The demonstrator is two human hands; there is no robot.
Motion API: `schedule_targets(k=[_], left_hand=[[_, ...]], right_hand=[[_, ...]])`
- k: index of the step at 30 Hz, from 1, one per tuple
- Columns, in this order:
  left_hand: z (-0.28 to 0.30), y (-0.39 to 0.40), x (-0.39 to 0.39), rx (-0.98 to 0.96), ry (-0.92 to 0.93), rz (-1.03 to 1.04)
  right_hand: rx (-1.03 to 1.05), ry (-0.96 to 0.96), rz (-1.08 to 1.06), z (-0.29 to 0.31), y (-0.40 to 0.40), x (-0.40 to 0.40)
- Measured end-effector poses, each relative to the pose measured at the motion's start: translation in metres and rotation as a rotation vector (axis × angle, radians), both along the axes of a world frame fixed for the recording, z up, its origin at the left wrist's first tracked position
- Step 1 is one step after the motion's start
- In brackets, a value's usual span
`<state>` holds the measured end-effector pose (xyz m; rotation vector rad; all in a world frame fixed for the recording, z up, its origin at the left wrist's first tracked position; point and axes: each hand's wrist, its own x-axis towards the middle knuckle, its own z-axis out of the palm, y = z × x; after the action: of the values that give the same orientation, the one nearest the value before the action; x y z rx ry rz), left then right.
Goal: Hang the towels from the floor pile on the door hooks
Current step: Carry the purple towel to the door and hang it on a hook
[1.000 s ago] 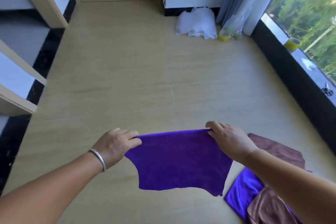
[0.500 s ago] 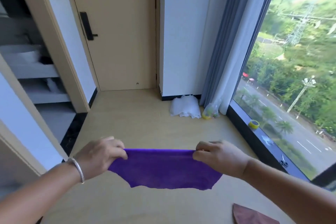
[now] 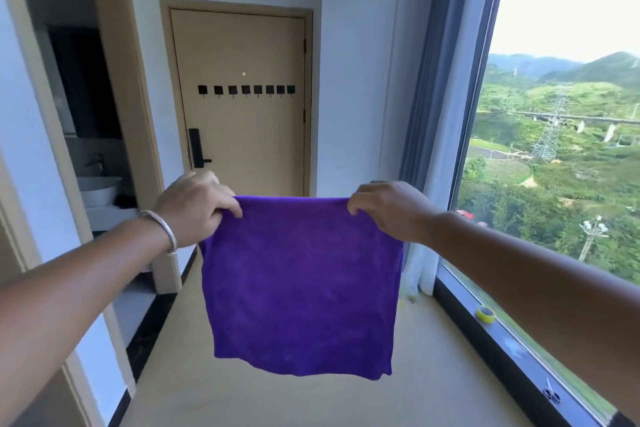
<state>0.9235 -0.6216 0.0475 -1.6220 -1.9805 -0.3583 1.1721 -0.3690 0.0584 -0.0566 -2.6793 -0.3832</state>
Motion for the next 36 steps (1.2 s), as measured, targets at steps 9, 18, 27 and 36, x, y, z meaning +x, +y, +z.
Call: schedule_targets(k=[9,18,27,36], left_hand=[[0.078,-0.049,-0.018,0.047,-0.063,0.205],[0.088,-0.094,-0.067,-0.042,0.144,0.254],[0.067,-0.100,-0.172,-0.003,0.135,0.343],[0.081,-0.045,-0.298,-0.086,0.134,0.341]], right_hand=[[-0.180,0.247,-0.028,0.068,-0.054,-0.062],[-0.068,0.290,0.122,0.072,-0.094,-0.137],[0.000,0.201,0.224,0.066,-0.078,-0.256],[0.024,0.150,0.261,0.075,-0.010,-0.390]])
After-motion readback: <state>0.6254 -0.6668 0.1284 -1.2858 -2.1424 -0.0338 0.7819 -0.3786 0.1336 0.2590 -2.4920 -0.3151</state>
